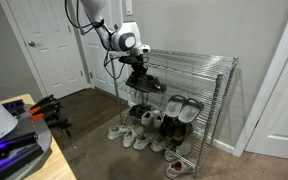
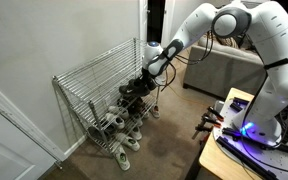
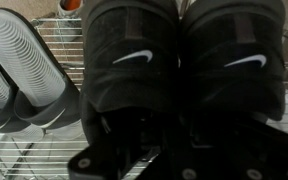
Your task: Move the black pair of shoes to the second shelf
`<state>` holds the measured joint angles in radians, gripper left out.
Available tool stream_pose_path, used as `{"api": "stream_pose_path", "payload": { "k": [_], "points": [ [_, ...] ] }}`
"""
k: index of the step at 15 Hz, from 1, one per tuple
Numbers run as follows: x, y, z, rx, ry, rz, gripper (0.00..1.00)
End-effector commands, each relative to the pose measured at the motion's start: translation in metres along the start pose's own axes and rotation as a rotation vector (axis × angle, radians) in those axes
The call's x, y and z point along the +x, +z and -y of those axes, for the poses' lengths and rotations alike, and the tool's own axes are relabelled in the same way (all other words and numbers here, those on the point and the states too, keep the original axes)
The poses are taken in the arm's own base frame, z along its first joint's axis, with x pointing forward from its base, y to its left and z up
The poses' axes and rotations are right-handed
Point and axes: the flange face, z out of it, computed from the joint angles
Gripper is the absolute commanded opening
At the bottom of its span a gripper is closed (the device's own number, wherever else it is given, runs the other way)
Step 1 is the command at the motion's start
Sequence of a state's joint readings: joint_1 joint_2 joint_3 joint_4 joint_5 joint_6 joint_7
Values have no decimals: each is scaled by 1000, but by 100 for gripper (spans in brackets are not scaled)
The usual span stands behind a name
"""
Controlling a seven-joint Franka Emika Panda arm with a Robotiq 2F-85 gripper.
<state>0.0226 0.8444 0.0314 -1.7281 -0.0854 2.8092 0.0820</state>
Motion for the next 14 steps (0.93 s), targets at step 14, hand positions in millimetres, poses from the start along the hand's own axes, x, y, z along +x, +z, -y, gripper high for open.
{"api": "stream_pose_path", "payload": {
  "k": [14],
  "points": [
    [22,61,-6,55,149,-164,6]
  ]
}}
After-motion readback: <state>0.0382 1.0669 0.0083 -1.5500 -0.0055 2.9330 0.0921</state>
